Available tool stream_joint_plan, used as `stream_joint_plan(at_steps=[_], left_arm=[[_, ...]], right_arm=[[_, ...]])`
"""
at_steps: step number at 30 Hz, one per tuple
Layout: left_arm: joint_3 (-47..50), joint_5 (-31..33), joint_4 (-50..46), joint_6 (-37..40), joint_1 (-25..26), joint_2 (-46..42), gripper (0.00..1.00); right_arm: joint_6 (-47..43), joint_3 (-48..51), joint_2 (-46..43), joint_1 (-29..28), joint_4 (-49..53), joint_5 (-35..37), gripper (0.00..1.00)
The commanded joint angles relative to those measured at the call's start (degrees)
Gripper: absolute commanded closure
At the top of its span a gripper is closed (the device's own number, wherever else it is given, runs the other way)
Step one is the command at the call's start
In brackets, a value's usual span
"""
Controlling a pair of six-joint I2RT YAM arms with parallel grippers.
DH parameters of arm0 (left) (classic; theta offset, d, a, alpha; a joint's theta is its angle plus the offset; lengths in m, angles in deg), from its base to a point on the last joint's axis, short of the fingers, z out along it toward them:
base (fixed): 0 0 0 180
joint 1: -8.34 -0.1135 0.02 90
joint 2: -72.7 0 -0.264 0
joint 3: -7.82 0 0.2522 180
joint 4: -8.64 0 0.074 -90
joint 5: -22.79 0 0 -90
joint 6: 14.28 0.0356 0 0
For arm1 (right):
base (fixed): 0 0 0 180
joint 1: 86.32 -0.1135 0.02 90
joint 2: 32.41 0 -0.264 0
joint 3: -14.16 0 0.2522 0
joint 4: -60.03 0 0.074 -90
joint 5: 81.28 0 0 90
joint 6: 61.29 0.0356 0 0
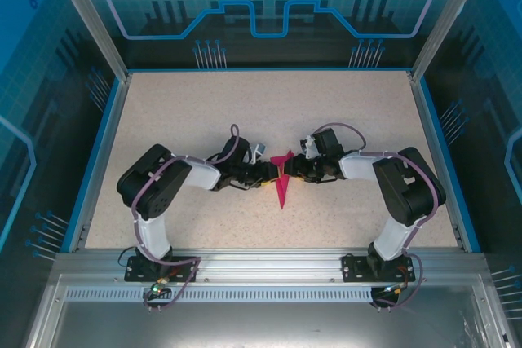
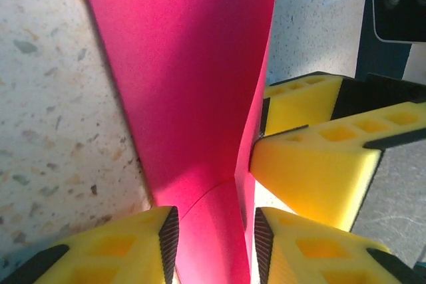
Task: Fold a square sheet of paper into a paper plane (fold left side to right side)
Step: Fold the wing for the fifth time at the center of the table.
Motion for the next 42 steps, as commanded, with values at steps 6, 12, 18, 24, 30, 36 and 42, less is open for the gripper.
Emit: stream_joint_plan(at_steps=[6,12,18,24,30,36,42], left_arm=[[-3.06,-2.1,2.24,0.06,-0.24,2.3,0.81],[-2.49,-1.21,1.19,0.71,-0.72,1.54,1.0],[-1.69,-1.14,-0.06,1.84,-1.27,0.45,1.0],[-1.43,-0.95,-0.23,2.21,-1.37,0.22,1.0],[-1.05,-0.54,-0.55,2.3,-1.48,0.15,1.0],[-0.75,0.1,-0.94,2.38,-1.63,0.04,1.0],[-0.58,0.04,-1.03,2.51,-1.9,0.12,1.0]], right_arm=[[-0.8,-0.34,2.51,-1.52,1.02,0.64,0.56],[-1.06,-1.3,0.11,0.37,1.2,-2.59,0.52],[-2.3,-4.52,-2.82,2.44,4.06,-5.43,0.41],[-1.05,-7.26,-1.0,2.44,5.03,-4.08,0.33],[-0.19,-8.76,1.21,2.28,5.32,-3.09,0.29],[-0.71,-9.97,2.44,2.21,7.61,-1.26,0.28],[-0.76,-10.83,3.89,1.83,7.31,-1.88,0.27]])
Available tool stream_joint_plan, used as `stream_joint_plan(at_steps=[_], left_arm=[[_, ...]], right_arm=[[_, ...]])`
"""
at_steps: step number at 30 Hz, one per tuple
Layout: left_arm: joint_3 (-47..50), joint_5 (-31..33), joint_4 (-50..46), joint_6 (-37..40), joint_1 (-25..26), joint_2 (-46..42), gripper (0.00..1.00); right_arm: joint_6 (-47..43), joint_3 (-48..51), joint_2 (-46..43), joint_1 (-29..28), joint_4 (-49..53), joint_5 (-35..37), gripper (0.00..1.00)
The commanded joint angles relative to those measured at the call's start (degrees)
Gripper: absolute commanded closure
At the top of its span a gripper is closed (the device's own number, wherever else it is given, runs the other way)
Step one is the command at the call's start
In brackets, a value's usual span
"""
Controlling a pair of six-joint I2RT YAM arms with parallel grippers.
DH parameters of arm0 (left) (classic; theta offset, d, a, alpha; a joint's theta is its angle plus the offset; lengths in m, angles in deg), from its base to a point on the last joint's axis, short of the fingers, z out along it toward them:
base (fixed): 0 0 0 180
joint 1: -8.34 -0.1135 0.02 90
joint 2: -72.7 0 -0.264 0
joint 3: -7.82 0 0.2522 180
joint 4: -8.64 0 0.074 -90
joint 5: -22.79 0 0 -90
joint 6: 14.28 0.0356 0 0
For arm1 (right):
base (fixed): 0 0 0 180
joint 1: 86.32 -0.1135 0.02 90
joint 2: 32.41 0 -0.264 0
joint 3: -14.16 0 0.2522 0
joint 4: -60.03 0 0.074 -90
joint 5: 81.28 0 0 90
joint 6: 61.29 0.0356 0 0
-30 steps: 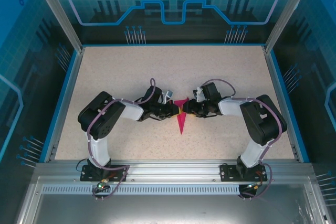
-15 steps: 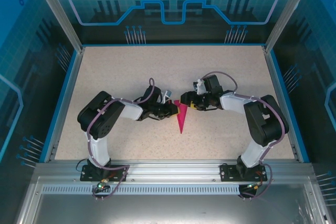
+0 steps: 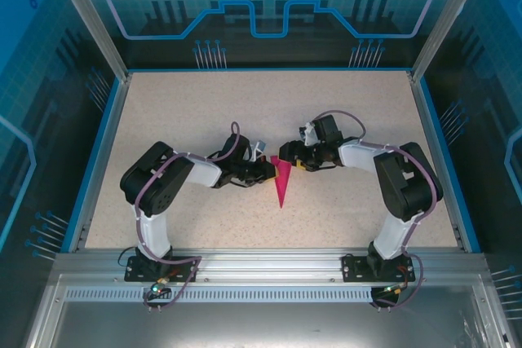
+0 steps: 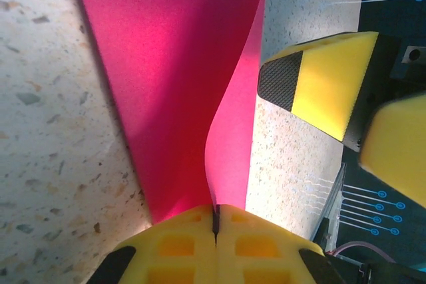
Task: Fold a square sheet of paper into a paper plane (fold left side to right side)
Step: Fold the wing for the fifth time at the center of the table.
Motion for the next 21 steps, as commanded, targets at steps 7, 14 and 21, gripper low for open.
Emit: stream_joint_plan(at_steps=[7,14,21], left_arm=[[0.79,0.52,-1.37,1.95,-0.91,-1.3,1.0],[0.67,0.94,-2.15,2.65,-1.16,-0.75,1.0],[0.25,0.94,-2.33,3.21,-1.44,0.35,1.0]], right_arm=[[-0.06,-2.96,3.27,-0.63,1.36,-0.25,0.26],[-0.74,-4.25,5.37,-1.3,2.85,0.06,0.26],[-2.32,-6.06,7.16,-1.94,7.03,1.59,0.25]])
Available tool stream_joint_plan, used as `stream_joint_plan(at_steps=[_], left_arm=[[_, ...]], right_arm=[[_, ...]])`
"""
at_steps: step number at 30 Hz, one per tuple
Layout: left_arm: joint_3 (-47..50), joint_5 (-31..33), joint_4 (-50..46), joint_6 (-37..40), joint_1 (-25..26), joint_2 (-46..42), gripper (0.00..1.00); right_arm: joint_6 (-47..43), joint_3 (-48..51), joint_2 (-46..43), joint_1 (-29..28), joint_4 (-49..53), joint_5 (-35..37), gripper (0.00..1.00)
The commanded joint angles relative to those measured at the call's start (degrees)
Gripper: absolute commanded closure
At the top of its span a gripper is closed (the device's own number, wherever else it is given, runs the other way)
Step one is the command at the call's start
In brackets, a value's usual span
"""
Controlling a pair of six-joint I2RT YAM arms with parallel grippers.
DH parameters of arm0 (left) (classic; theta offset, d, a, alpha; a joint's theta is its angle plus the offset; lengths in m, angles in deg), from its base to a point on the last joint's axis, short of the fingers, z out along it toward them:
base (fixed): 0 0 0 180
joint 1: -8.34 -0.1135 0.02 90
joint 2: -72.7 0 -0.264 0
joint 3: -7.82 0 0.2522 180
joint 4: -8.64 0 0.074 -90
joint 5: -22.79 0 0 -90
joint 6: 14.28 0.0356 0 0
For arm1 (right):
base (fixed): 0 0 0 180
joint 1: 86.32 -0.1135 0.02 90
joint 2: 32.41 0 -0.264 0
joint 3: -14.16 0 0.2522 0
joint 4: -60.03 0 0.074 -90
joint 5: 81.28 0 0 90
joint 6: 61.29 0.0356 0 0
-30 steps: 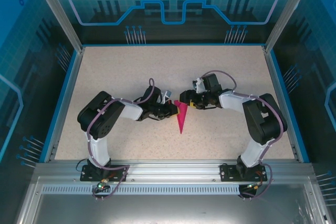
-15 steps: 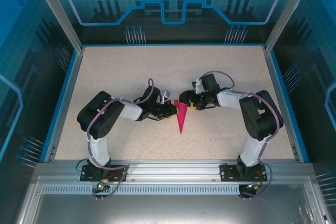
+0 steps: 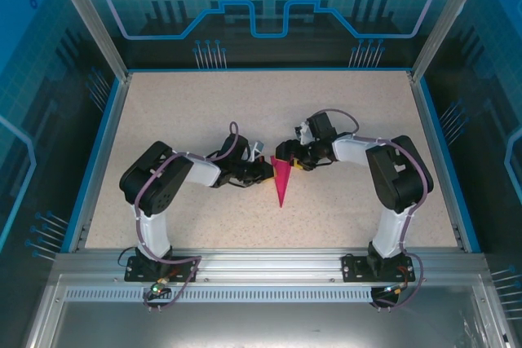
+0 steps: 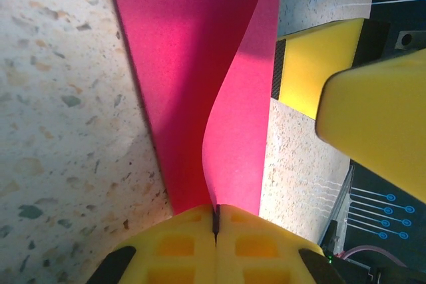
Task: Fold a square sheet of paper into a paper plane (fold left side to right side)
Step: Fold the wing for the fifth time at the center of the table.
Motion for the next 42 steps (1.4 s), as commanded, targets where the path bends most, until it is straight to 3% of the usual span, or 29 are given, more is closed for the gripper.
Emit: stream_joint_plan(at_steps=[1,21,31,33,39,42], left_arm=[[0.1,0.62,-1.04,1.89,-0.8,0.55,1.0],[-1.92,0.05,-1.29,2.33,-0.79,4.3,1.0],[-1.75,0.67,-2.68,2.94,-0.81,4.94,1.0],[-1.83,0.68,-2.71,3.01,-0.82,5.03,1.0],[-2.01,0.7,-2.88,3.12,-0.81,5.38,1.0],[-2.25,0.63,-3.28,3.3,-0.77,5.42,1.0]], right_arm=[[-1.8,-1.17,2.48,-1.11,3.67,1.07,0.25],[-2.15,-1.53,3.06,-1.82,3.88,0.19,0.24],[-5.63,-3.96,-5.34,-0.48,10.62,5.04,0.24],[-4.96,-3.18,-6.49,-0.62,9.71,4.91,0.29],[-2.89,-4.7,-3.7,-2.21,6.99,2.11,0.62],[-2.45,-6.02,-1.43,-3.04,6.94,2.47,0.71]])
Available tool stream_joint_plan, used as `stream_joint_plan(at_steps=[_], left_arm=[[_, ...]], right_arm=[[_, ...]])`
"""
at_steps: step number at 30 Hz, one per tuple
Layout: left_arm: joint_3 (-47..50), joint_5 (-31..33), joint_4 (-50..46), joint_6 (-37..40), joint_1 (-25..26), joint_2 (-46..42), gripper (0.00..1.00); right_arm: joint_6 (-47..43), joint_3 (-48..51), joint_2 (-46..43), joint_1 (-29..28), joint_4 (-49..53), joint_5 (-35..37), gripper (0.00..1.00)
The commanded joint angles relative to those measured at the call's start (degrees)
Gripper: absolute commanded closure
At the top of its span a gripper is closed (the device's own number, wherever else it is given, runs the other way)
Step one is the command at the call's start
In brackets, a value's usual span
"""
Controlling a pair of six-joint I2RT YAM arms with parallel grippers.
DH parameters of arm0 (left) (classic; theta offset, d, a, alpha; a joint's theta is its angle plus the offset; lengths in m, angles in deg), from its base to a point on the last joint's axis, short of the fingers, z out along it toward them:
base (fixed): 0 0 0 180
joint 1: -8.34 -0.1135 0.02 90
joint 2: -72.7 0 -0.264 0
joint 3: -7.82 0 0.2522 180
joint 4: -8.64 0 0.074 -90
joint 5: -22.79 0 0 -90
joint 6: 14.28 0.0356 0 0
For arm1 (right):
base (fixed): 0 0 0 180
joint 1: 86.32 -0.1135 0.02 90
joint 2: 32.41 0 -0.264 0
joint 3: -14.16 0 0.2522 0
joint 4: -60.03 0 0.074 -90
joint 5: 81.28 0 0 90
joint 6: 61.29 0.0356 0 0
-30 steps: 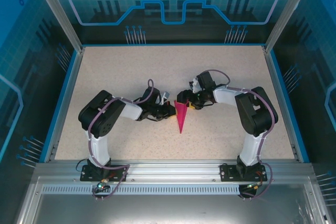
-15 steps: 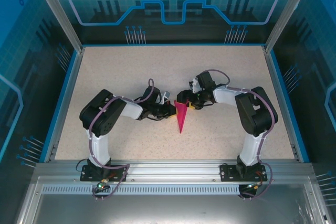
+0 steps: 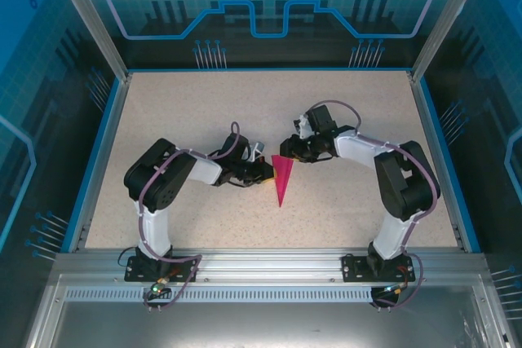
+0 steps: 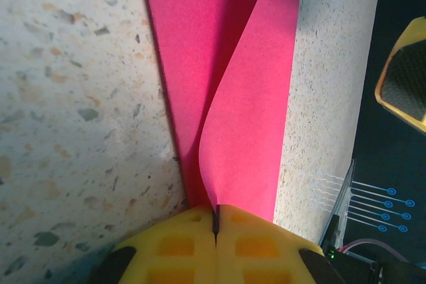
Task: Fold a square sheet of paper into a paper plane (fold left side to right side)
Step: Fold the wing for the fifth time at the center of the table.
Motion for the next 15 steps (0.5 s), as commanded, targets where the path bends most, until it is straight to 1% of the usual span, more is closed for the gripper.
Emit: stream_joint_plan(at_steps=[1,8,15], left_arm=[[-0.94,2.41,-2.98,2.25,-0.21,2.65,1.0],[-1.96,2.41,-5.28,3.59,-0.15,2.71,1.0],[-2.98,2.26,-6.67,4.31,0.03,3.22,1.0]], right_arm=[[0.55,-2.18,2.87,-1.66,0.33,-0.7,0.71],[-0.83,-3.89,5.52,-2.29,4.23,1.83,0.72],[-1.79,-3.99,6.2,-2.29,6.38,3.46,0.72]])
